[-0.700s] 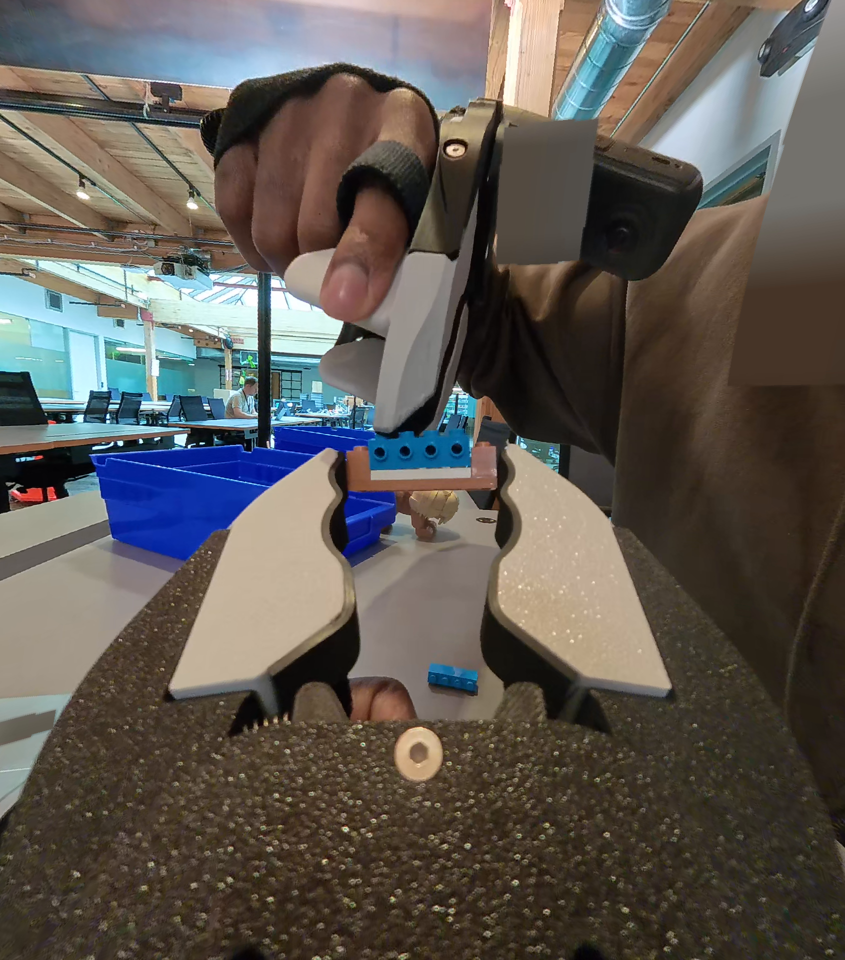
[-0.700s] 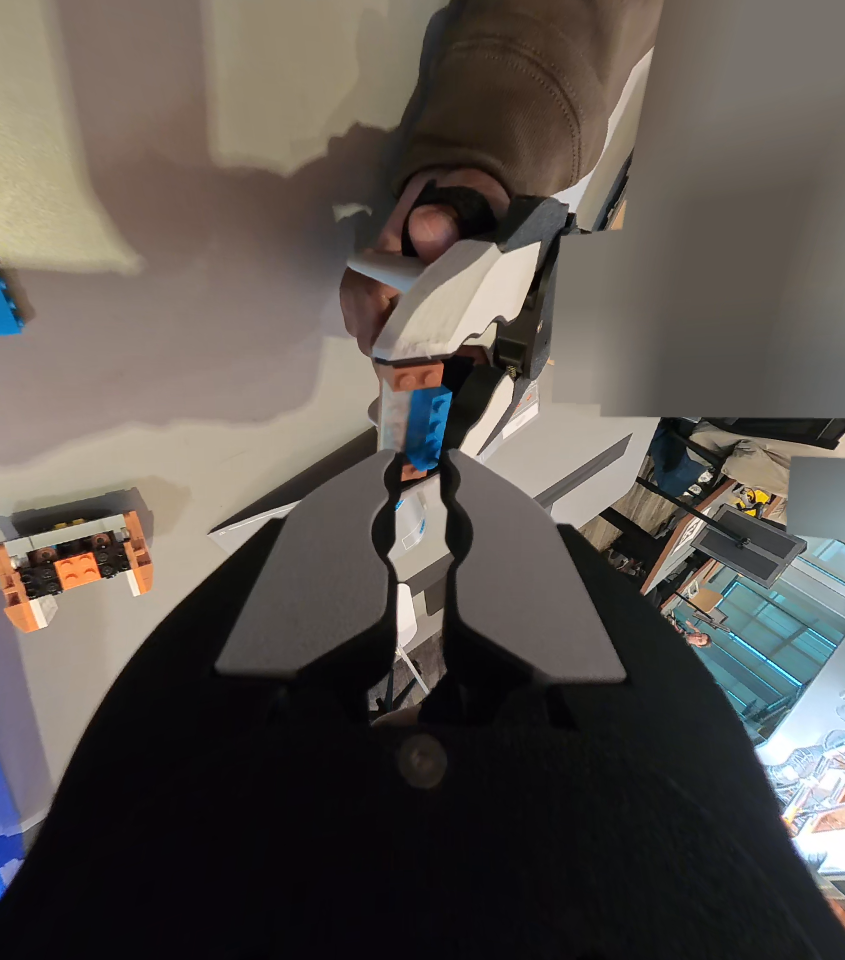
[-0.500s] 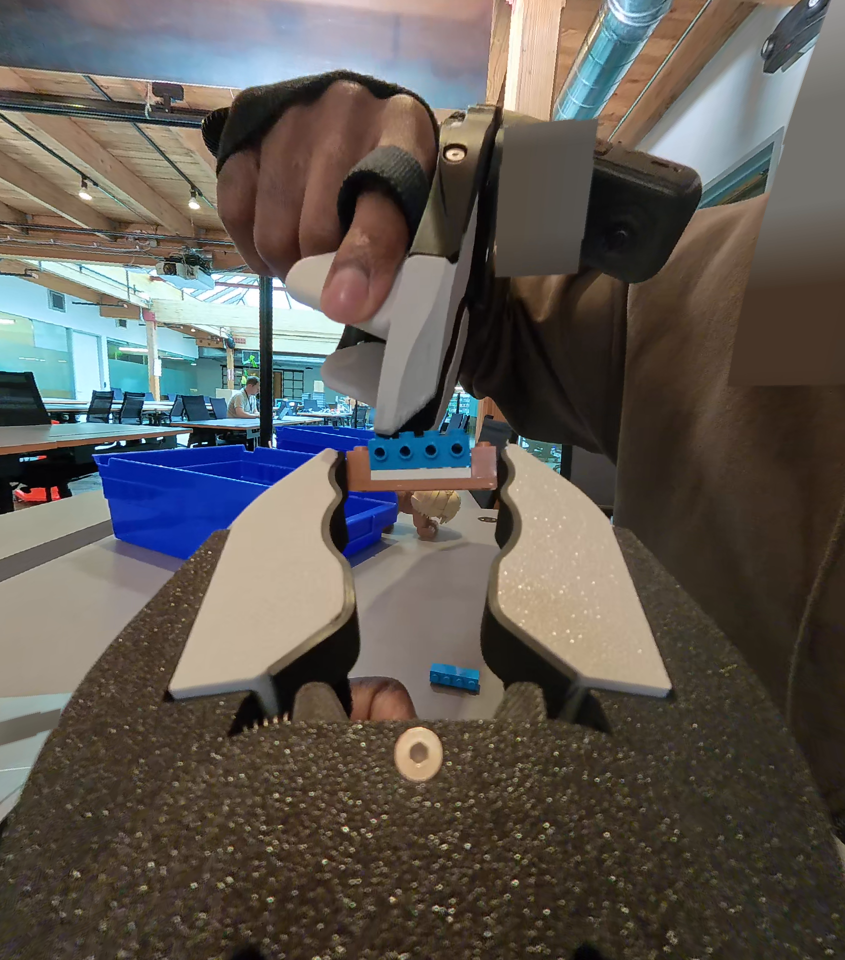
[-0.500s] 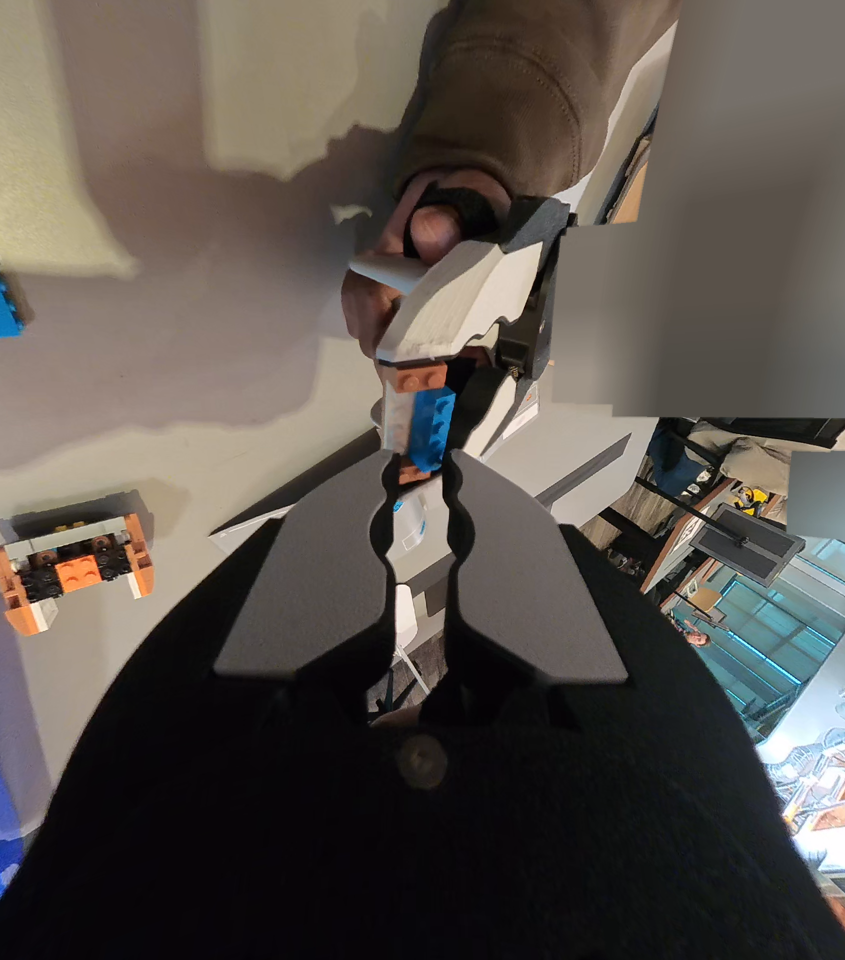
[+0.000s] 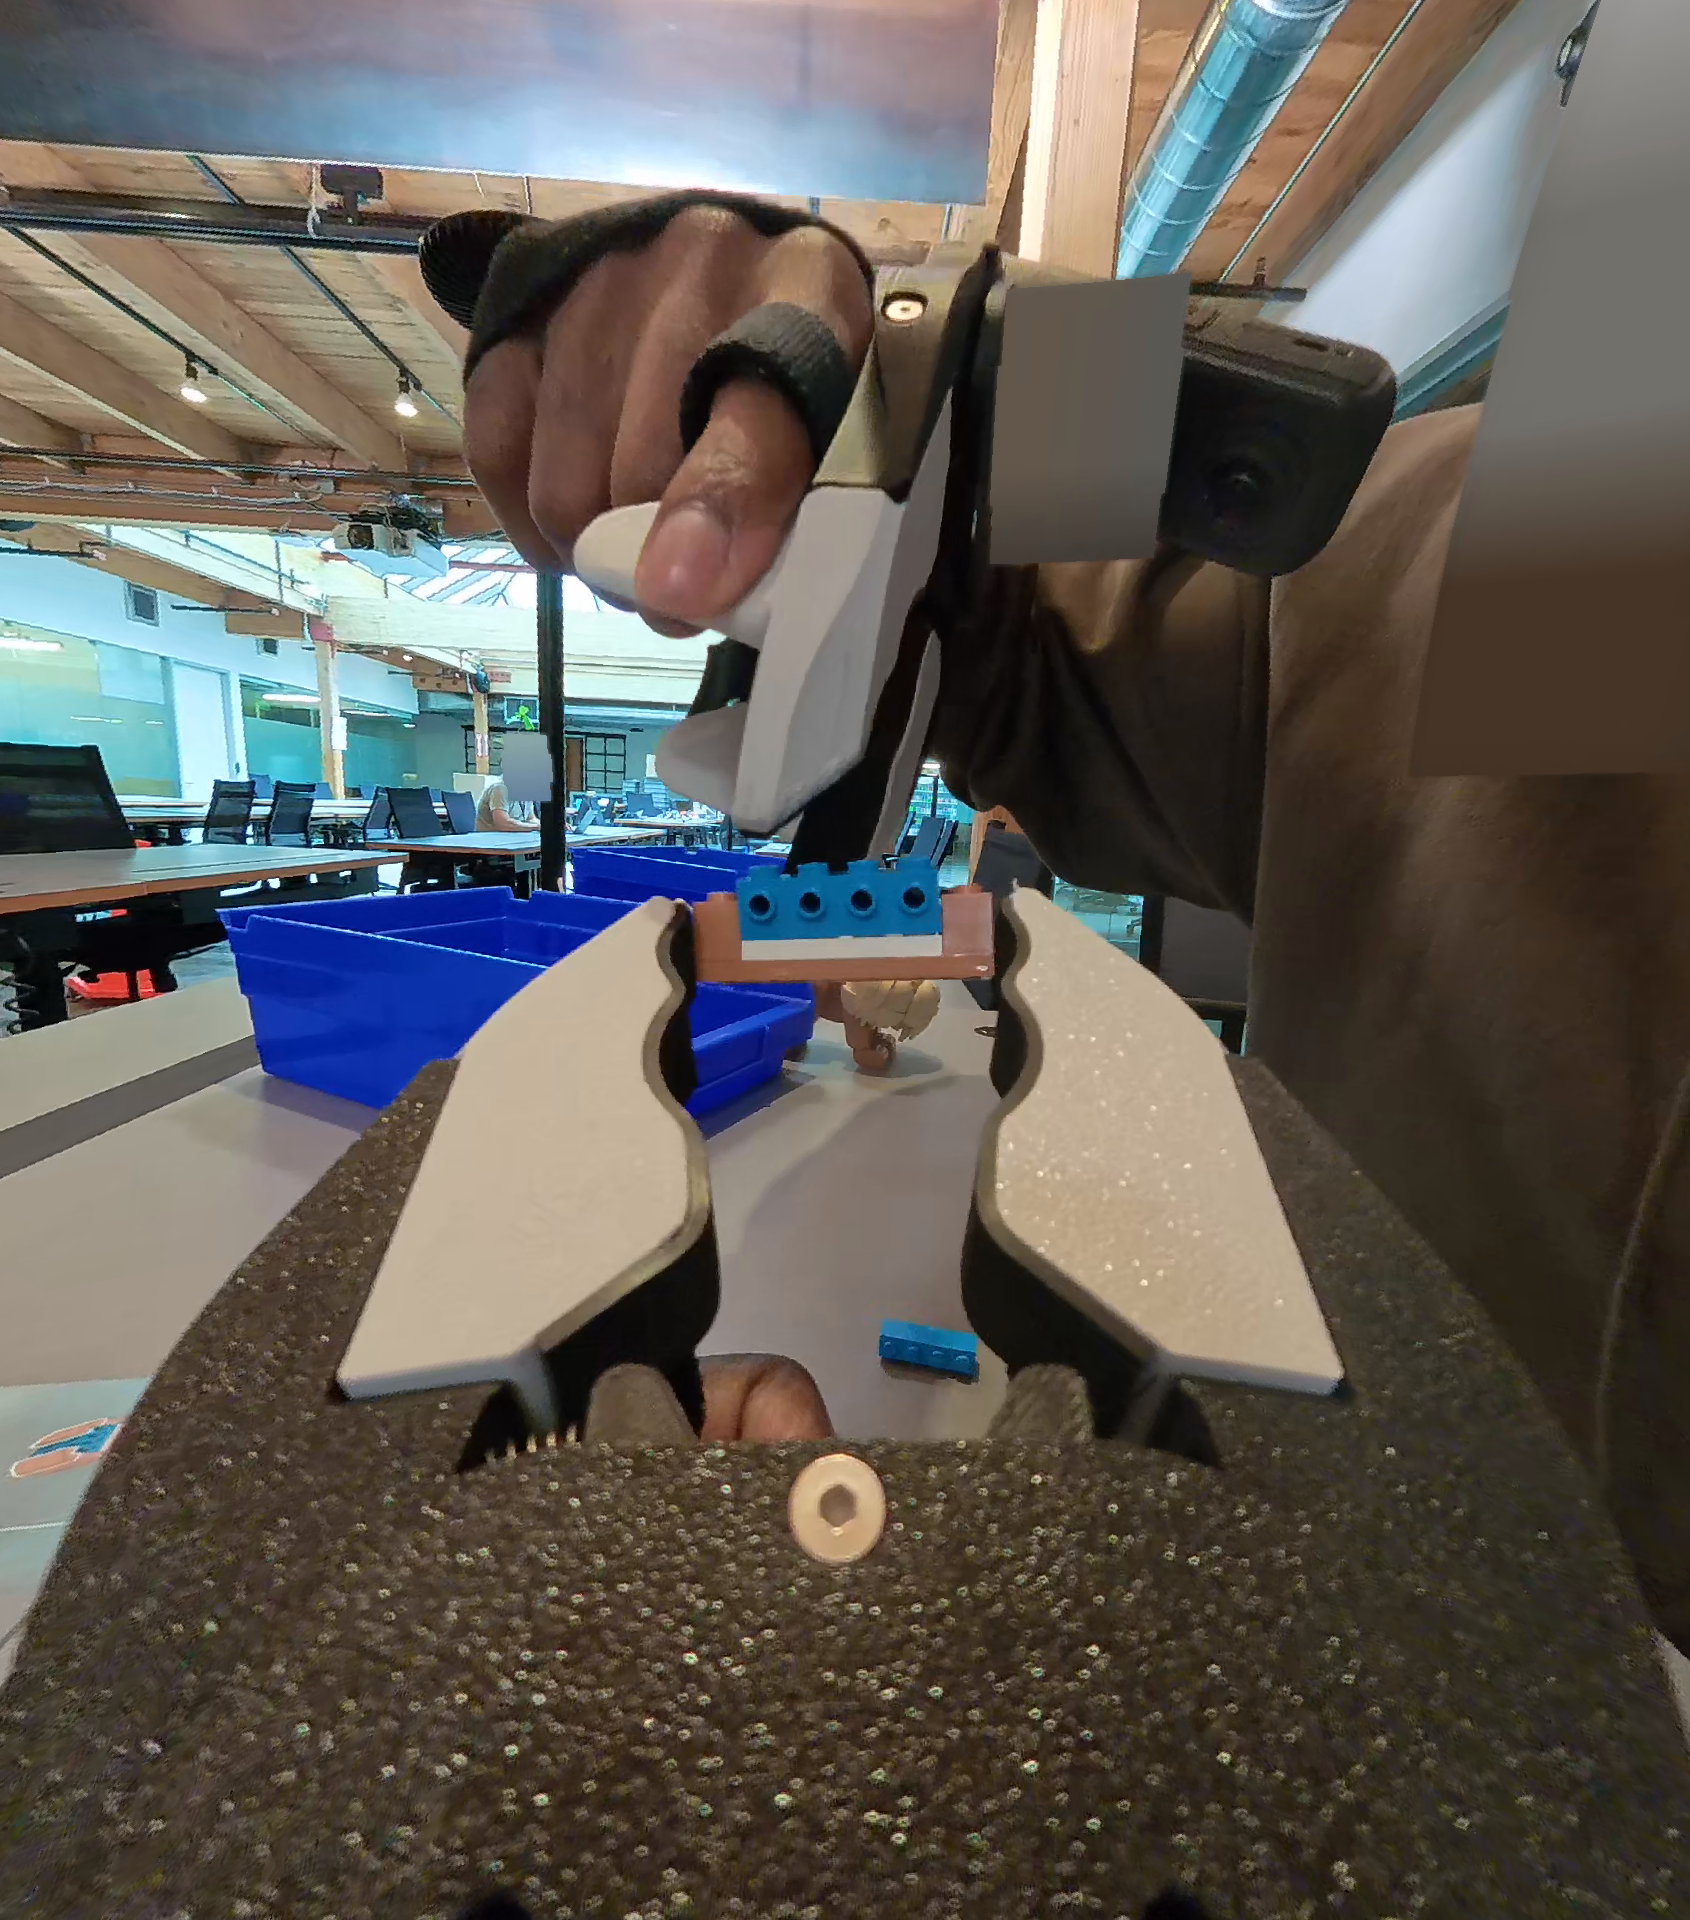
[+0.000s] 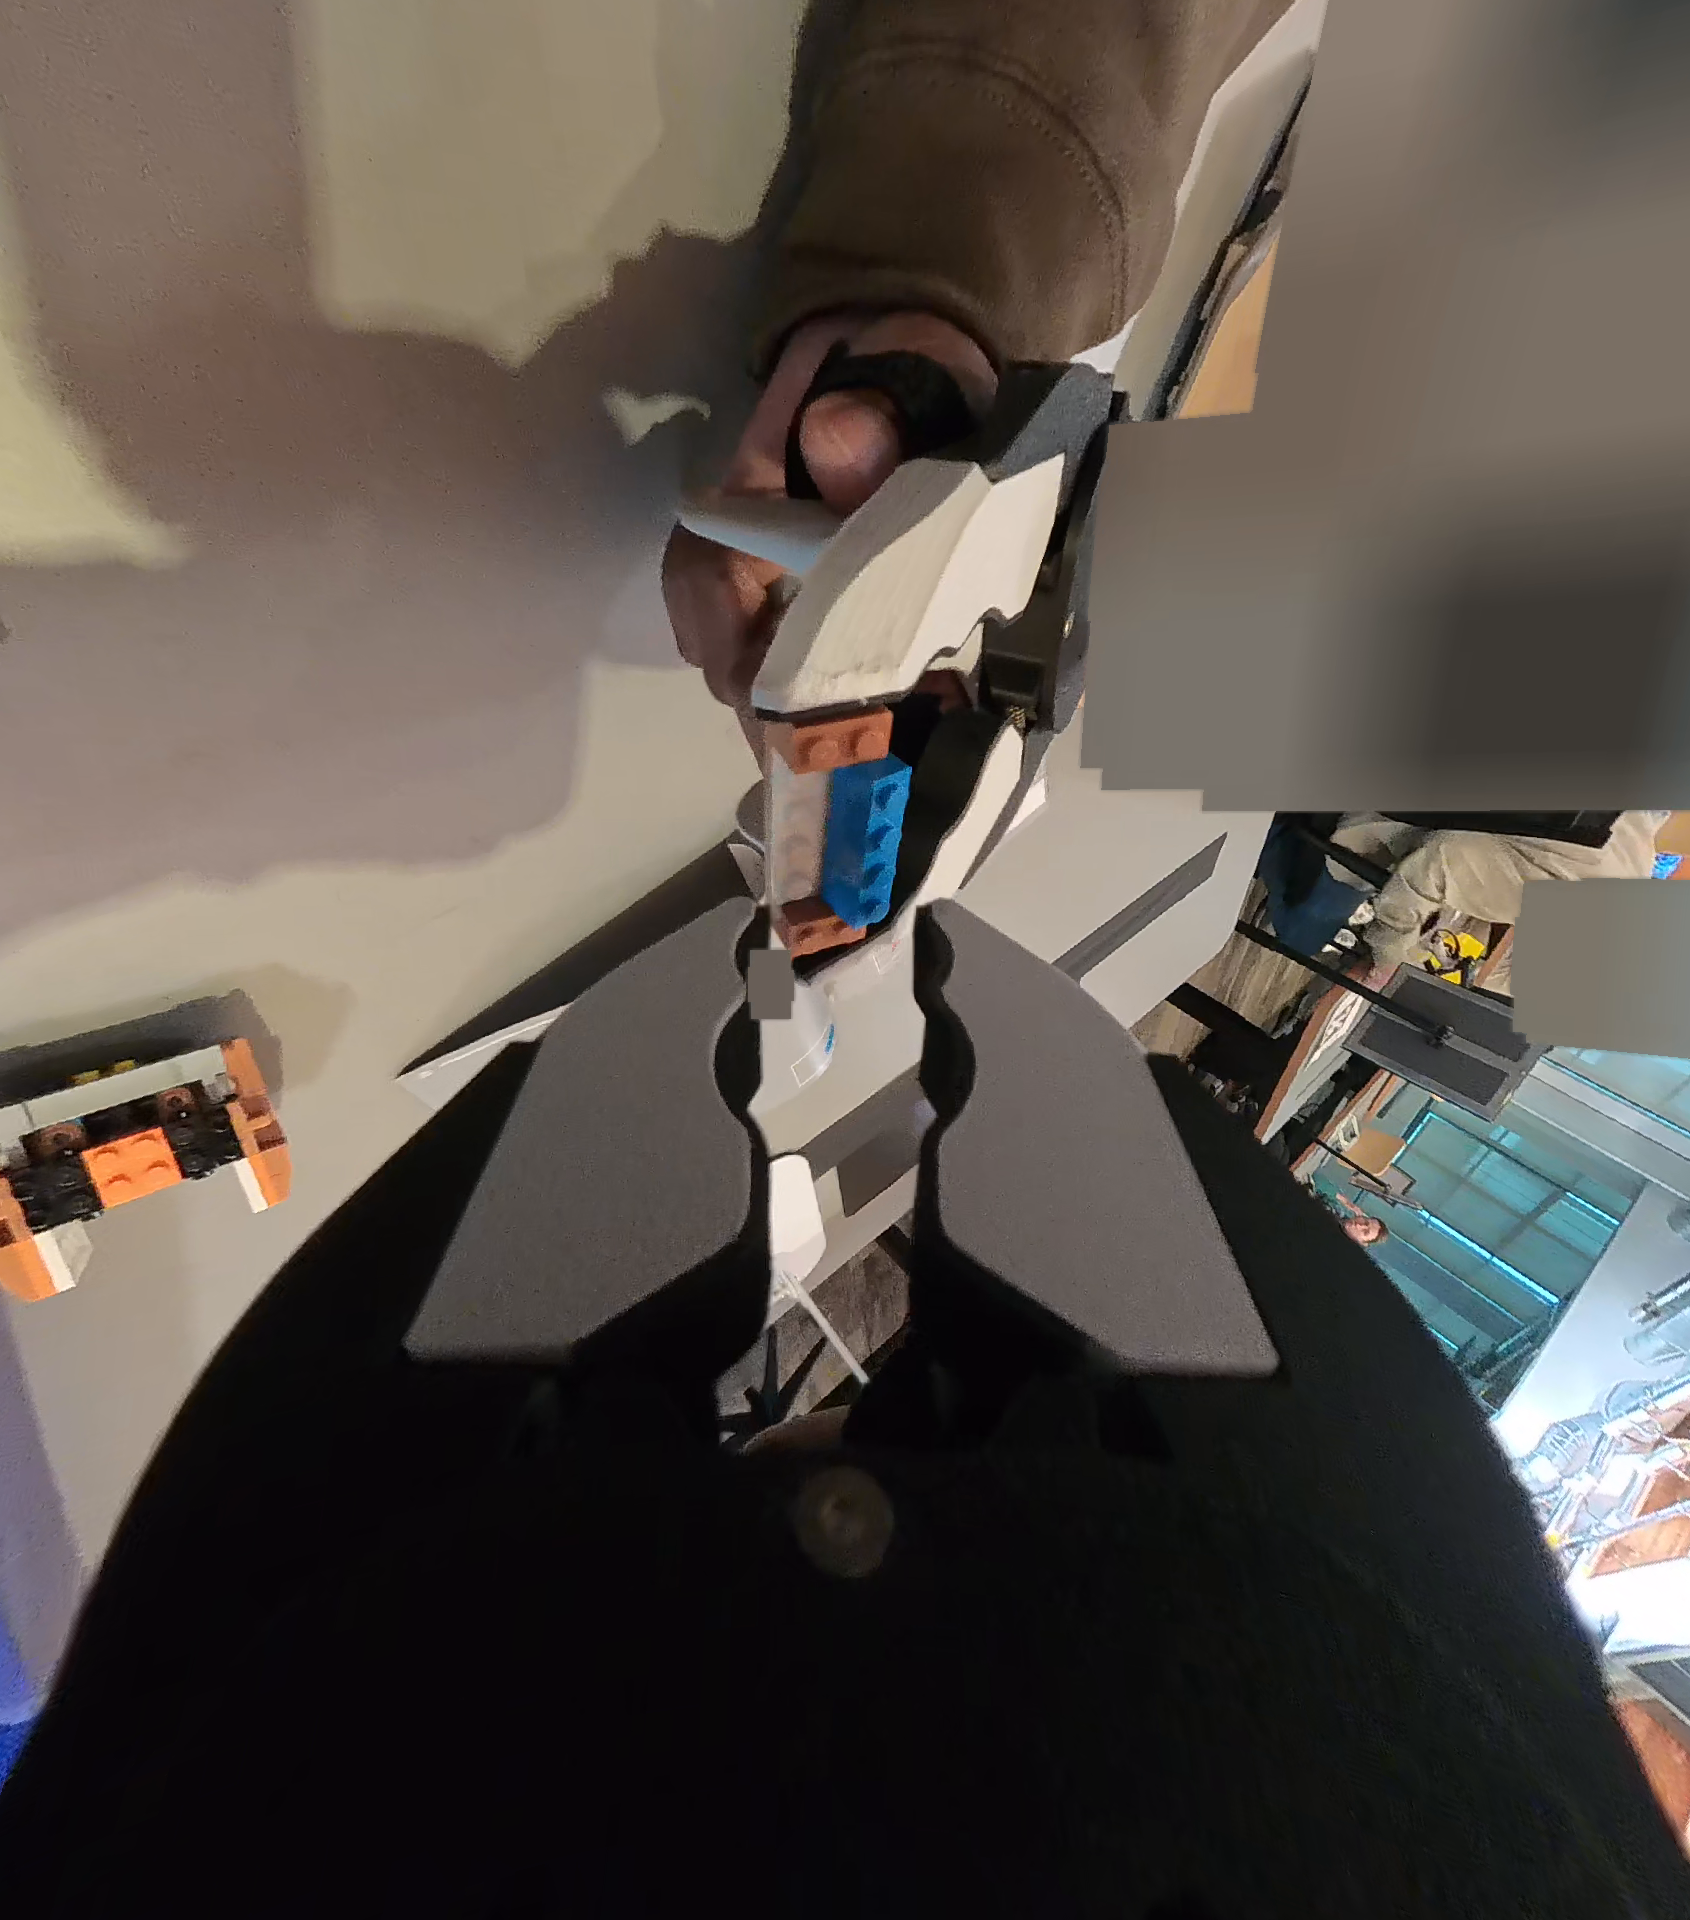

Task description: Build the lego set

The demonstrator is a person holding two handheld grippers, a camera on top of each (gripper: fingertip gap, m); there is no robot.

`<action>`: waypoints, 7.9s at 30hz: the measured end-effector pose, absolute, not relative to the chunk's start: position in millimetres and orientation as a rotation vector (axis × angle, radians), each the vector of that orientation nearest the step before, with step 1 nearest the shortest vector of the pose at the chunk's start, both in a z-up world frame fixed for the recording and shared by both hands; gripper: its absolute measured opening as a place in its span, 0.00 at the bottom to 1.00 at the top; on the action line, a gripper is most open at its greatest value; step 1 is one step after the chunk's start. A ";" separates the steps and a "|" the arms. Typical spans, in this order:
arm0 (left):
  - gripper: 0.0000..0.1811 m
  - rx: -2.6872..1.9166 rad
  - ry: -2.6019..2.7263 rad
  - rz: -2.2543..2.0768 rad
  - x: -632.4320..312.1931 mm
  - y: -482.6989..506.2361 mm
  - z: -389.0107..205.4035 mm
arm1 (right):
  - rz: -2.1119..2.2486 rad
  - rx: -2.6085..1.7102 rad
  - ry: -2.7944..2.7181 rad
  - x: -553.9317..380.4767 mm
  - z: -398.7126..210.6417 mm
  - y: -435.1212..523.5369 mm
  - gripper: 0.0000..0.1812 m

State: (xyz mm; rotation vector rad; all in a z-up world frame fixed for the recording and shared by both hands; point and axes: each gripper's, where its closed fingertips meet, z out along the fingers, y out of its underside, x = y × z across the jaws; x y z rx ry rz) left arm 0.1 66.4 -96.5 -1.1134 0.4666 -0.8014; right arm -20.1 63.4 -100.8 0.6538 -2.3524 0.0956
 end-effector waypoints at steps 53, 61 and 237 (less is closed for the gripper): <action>0.30 -1.129 0.429 -0.883 3.1 68.1 -100.4 | 0.494 0.275 -1.673 -35.8 -104.1 45.5 0.11; 0.30 -1.171 0.437 -0.841 4.2 72.5 -102.4 | 0.457 0.249 -1.589 -39.5 -104.0 47.9 0.11; 0.31 -1.245 0.790 0.001 -0.8 90.3 -138.8 | 2.222 -1.501 -1.554 -23.3 -134.6 65.8 0.11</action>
